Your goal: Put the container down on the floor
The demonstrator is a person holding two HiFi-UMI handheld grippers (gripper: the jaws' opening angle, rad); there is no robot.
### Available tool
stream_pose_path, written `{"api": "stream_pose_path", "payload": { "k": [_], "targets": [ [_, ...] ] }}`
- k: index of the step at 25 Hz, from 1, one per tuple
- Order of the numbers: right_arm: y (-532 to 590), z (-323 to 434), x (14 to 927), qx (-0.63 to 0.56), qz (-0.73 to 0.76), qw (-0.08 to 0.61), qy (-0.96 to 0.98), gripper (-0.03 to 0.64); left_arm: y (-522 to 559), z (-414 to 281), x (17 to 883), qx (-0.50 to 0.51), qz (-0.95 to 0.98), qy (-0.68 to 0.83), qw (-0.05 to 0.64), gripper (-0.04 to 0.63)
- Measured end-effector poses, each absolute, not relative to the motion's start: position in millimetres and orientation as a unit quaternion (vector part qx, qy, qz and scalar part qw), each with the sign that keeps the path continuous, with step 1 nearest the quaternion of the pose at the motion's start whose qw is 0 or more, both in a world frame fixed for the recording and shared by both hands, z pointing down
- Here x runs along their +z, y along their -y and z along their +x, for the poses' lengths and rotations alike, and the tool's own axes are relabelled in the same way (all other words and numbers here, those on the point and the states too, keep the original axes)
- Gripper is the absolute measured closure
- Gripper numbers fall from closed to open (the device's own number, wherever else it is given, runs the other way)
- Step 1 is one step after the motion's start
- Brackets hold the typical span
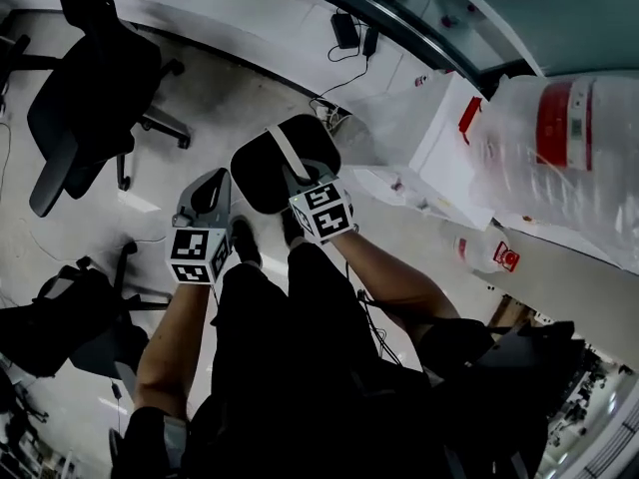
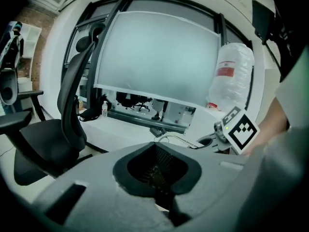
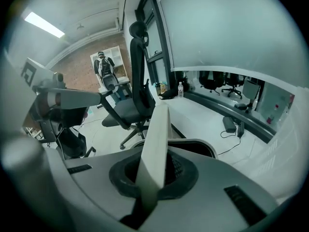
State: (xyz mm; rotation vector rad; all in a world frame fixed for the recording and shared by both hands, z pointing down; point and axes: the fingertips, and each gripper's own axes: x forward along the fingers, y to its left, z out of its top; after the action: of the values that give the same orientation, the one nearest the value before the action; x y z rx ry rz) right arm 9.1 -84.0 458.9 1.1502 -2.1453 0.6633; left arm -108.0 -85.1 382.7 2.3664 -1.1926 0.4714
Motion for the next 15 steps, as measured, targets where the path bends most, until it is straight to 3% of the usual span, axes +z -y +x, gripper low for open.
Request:
{"api": "stream_pose_path", "payload": {
  "k": [15],
  "targets": [
    [133,28,603,0.288,0.413,0.359,0.786,0.611,126,-96,502,0.213,0.815,0.47,0.263,0.588]
  ]
}}
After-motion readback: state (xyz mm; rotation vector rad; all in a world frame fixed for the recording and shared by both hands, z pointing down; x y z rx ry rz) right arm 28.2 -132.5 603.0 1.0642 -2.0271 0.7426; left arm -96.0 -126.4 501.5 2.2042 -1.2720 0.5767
